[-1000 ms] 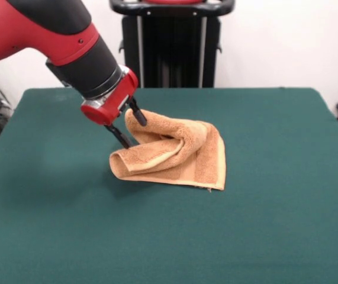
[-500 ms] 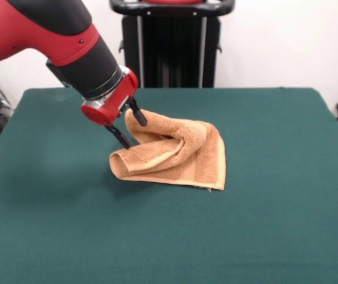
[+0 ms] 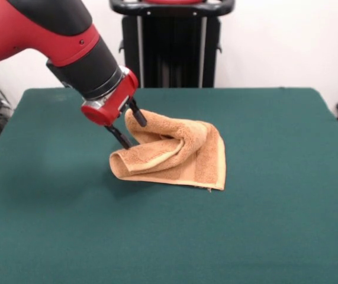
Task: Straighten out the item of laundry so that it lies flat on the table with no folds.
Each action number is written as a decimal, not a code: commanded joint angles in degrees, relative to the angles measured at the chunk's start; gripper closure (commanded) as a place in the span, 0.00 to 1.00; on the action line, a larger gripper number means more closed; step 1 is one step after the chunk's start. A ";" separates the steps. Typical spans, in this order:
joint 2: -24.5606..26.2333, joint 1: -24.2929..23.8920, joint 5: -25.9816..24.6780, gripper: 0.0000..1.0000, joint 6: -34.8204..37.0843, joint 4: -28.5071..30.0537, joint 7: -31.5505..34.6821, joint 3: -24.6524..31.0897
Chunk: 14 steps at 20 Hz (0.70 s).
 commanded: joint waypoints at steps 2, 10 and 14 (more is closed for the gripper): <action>2.19 2.82 -3.04 0.00 -0.20 -1.93 -9.38 -1.50; -0.09 1.64 -1.94 0.00 0.01 0.23 -8.69 0.01; -3.89 1.15 -0.78 0.00 0.11 4.54 -5.31 0.89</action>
